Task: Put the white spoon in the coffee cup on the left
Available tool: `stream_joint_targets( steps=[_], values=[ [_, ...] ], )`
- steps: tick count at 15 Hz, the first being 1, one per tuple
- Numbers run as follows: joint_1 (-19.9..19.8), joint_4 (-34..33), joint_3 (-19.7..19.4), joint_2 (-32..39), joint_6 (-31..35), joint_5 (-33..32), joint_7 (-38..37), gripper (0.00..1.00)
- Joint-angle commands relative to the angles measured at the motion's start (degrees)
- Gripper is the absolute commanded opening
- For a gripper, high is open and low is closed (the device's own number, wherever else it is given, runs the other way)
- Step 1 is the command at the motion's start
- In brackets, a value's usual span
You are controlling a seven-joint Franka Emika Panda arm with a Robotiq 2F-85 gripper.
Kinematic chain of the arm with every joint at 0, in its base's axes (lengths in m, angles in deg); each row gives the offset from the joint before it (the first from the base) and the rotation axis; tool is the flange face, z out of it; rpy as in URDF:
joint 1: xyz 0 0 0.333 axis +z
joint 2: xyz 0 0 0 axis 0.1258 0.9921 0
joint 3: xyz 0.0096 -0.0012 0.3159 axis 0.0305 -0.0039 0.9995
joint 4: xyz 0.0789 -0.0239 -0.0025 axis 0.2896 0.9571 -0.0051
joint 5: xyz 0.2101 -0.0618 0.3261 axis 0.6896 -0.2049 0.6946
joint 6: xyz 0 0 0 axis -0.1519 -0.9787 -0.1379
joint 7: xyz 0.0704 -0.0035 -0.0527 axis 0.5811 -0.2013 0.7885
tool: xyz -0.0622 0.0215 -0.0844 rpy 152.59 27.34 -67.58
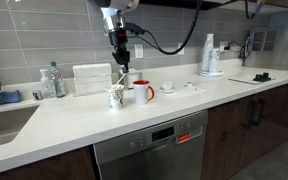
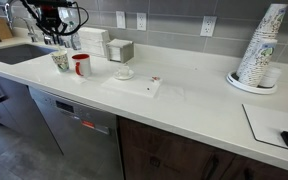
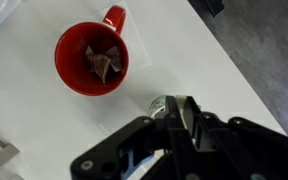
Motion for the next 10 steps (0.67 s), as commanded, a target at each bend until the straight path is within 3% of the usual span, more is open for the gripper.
stream_joint_targets(
  steps=[1, 8, 9, 10],
  values=[
    [1.41, -4.49, -0.05, 3.86, -3.01, -2.20, -2.28, 0.03],
    [2.90, -7.75, -0.06, 7.59, -5.81, -2.87, -2.51, 0.05],
    [3.00, -8.06, -0.03, 7.80, -6.28, -2.79, -2.50, 0.37],
    [3.00, -8.25, 0.03, 7.84, -6.56, -2.62, -2.53, 0.38]
  ],
)
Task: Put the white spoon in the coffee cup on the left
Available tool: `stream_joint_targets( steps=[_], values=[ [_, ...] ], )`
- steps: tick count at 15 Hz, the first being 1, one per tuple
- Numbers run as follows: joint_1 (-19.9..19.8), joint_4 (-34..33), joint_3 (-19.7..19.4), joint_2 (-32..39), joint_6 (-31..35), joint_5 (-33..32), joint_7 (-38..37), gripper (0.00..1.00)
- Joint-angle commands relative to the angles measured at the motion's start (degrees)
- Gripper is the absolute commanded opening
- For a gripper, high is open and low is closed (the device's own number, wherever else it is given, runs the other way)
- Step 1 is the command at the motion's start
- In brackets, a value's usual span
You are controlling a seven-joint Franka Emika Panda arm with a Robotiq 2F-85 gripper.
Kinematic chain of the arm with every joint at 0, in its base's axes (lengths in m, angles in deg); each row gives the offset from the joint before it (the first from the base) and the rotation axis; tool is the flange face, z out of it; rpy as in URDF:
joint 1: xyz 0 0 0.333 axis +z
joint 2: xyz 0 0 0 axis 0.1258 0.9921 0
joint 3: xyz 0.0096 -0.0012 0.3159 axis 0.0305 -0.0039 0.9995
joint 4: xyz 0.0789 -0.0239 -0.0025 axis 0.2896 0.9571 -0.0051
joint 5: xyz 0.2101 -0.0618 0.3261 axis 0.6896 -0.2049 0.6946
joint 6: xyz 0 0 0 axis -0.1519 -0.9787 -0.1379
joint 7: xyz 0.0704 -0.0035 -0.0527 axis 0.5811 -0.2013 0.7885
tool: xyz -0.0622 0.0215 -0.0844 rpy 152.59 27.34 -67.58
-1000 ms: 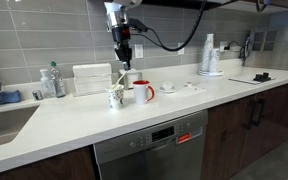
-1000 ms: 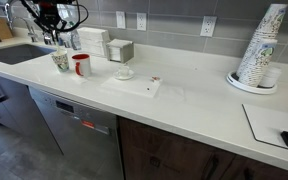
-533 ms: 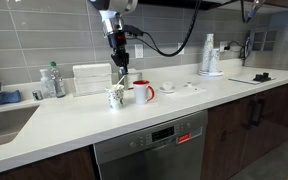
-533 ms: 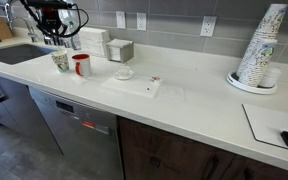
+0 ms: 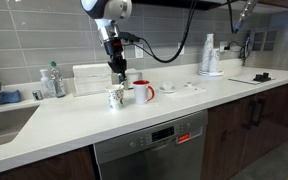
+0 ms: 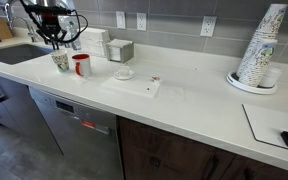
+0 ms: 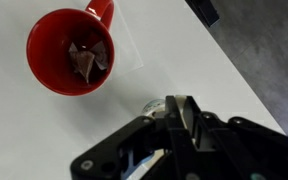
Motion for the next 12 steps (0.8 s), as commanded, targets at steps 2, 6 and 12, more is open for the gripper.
stream_joint_targets(
  steps=[2, 6, 12],
  values=[
    [0.85, -2.90, -0.29, 0.82, -3.53, -0.59, -0.87, 0.51],
    [0.02, -1.99, 0.11, -2.52, -2.58, 1.70, -3.00, 0.82],
    [-2.56, 7.69, -0.51, -12.16, 8.48, 8.14, -15.44, 1.00]
  ],
)
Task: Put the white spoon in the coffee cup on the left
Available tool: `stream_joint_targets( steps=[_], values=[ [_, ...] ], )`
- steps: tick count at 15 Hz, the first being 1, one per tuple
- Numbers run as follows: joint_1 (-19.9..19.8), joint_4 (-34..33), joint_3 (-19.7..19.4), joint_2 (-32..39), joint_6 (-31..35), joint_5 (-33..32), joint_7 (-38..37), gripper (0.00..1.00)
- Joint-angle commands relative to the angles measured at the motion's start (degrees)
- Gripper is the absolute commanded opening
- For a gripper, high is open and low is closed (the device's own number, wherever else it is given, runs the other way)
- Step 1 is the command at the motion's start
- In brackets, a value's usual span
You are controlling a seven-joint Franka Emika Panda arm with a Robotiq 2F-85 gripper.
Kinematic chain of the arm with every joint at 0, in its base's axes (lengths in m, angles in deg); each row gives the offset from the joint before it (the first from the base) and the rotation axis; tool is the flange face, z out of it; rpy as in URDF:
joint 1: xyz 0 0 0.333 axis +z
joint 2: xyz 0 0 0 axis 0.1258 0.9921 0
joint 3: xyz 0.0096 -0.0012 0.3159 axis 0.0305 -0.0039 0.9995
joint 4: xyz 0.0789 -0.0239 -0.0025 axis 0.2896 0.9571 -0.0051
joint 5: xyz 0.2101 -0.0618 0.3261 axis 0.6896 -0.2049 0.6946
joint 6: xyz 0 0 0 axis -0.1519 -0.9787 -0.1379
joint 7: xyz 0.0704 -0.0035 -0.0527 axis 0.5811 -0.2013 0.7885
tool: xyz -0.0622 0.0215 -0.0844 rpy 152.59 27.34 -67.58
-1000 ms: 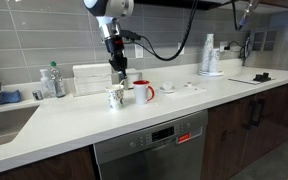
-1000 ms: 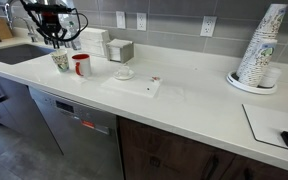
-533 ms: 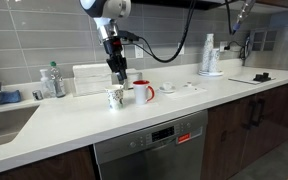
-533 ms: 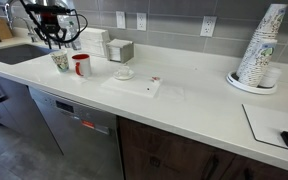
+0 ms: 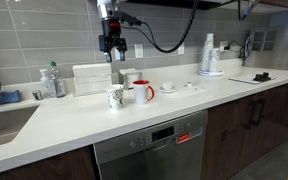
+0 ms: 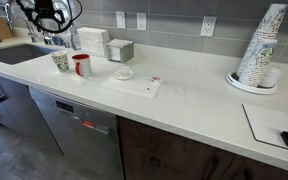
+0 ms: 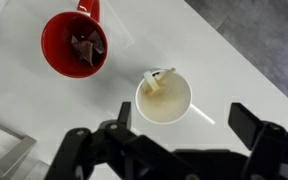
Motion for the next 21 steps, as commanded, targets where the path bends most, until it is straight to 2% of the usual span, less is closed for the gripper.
stream_joint_targets(
  steps=[1, 7, 15, 16, 21],
  values=[
    [-2.17, 11.36, -0.62, -8.52, 9.14, 3.76, -7.42, 1.00],
    [-3.85, 26.80, -2.11, -20.79, 19.00, 2.93, -14.26, 1.00],
    [-7.77, 40.81, -3.38, -34.70, 17.73, 2.44, -22.91, 1.00],
    [-7.25, 34.98, -2.56, -30.26, 17.00, 2.30, -20.78, 1.00],
    [-7.49, 35.43, -2.31, -30.78, 17.03, 2.31, -20.79, 1.00]
  ],
)
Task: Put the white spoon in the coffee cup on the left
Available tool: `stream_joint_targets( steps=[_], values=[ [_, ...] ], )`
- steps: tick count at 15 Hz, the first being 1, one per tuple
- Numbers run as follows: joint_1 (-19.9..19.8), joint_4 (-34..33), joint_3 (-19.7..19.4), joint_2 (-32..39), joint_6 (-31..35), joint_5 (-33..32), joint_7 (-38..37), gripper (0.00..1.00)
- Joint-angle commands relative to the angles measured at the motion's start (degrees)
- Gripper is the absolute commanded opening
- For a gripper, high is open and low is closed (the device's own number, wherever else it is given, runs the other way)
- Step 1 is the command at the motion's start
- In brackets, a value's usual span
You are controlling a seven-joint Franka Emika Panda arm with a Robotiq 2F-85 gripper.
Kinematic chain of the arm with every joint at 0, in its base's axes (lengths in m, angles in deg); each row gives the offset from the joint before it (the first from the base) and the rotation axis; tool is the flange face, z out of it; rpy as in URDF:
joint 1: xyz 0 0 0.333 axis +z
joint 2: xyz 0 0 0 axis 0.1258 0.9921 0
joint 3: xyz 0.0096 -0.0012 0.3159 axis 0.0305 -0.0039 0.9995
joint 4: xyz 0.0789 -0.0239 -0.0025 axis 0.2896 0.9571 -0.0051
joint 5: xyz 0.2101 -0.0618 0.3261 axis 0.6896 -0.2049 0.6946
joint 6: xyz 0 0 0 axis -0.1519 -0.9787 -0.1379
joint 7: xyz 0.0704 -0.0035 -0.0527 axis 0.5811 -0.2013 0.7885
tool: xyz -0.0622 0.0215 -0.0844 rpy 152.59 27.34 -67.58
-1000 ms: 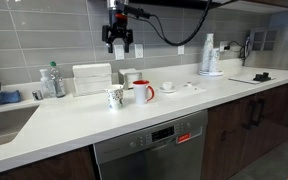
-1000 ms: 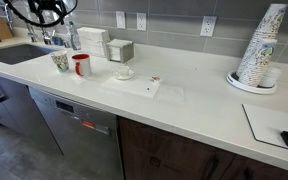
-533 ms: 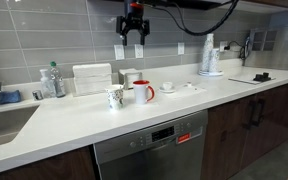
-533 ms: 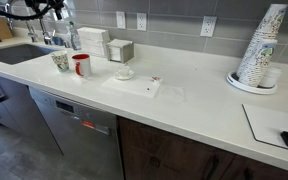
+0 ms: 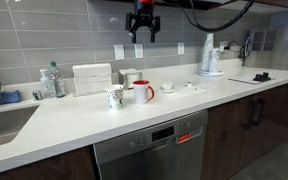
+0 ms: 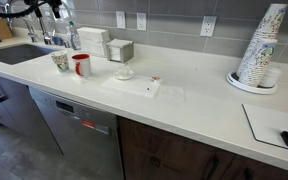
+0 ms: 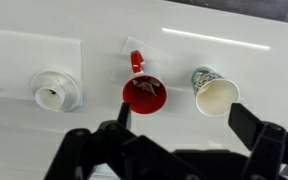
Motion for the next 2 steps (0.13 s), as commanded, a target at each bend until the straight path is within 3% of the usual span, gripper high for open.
stream_joint_targets(
  steps=[1, 2],
  values=[
    [-0.35, -0.20, 0.38, 0.13, -0.16, -0.01, -0.02, 1.00],
    [-0.35, -0.26, 0.38, 0.21, -0.16, -0.01, -0.02, 1.00]
  ],
)
